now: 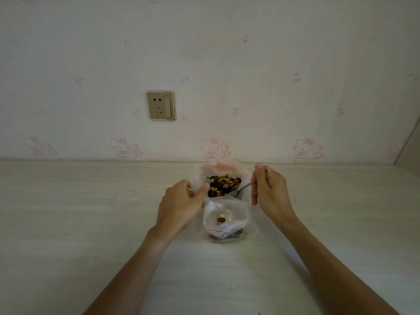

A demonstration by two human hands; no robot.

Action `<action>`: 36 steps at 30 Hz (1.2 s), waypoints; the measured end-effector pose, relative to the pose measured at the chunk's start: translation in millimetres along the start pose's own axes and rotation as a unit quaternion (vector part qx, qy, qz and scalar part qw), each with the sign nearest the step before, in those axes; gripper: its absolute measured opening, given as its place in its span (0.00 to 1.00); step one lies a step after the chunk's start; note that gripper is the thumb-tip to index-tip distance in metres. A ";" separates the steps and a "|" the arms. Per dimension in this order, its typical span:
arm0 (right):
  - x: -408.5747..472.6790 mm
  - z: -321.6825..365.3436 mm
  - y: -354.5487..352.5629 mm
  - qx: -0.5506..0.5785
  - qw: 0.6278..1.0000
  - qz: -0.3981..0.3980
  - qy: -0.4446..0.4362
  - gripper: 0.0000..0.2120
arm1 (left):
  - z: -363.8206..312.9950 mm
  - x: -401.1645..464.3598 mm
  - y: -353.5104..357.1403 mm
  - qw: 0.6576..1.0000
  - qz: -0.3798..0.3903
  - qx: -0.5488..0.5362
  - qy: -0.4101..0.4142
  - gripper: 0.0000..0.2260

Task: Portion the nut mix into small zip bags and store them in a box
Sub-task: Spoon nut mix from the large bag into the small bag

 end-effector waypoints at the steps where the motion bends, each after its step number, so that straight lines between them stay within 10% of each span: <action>1: -0.9 -3.9 0.8 0.011 1.000 0.002 0.011 0.24 | -2.2 0.0 2.7 1.000 0.006 -0.014 0.008 0.16; 16: -20.1 -44.6 23.7 0.231 0.944 -0.002 0.236 0.17 | -10.9 -6.7 7.3 0.964 0.044 -0.260 0.020 0.07; 36: -13.1 -21.9 -7.1 0.184 0.969 -0.011 0.166 0.17 | -2.1 -12.7 -33.7 0.997 -0.065 -0.049 0.002 0.16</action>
Point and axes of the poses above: each hand's wrist, its own x-axis towards the middle knuckle, its own y-axis out of the palm, z = x × y, the point moved 9 cm from there along x, towards the middle knuckle, and after that the axes turned 7 degrees about -y, right-handed, at the moved point
